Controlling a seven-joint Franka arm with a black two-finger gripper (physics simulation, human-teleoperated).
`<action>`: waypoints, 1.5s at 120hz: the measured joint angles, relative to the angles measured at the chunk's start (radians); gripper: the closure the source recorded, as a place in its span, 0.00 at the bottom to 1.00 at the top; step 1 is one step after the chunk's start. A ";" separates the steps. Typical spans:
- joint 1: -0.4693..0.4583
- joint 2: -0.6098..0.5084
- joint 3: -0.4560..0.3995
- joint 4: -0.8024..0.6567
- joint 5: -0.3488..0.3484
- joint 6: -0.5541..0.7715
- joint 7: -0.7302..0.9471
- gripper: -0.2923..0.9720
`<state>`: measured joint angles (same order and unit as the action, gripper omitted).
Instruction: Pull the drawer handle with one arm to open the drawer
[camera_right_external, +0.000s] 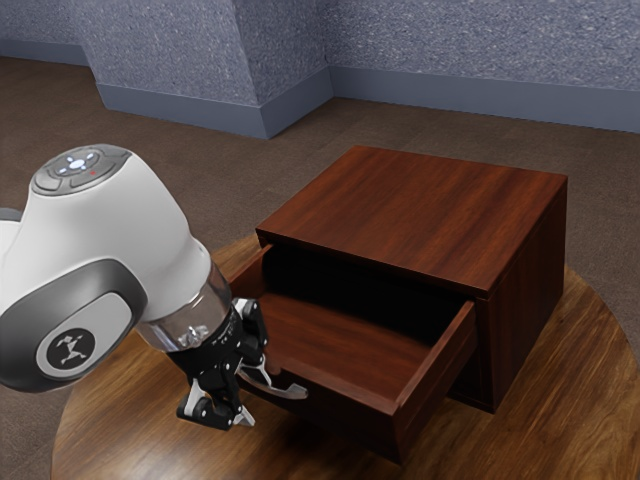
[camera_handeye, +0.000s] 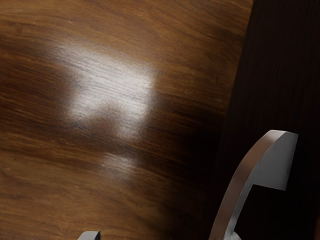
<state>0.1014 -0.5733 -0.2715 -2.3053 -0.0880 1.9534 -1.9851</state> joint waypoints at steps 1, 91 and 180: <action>0.000 0.000 0.000 0.000 0.000 0.000 0.000 0.56; 0.000 -0.001 -0.012 0.031 0.000 -0.034 -0.001 0.59; -0.018 0.192 -0.008 0.331 0.001 -0.160 -0.005 0.47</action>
<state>0.0830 -0.3818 -0.2795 -1.9742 -0.0869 1.7936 -1.9899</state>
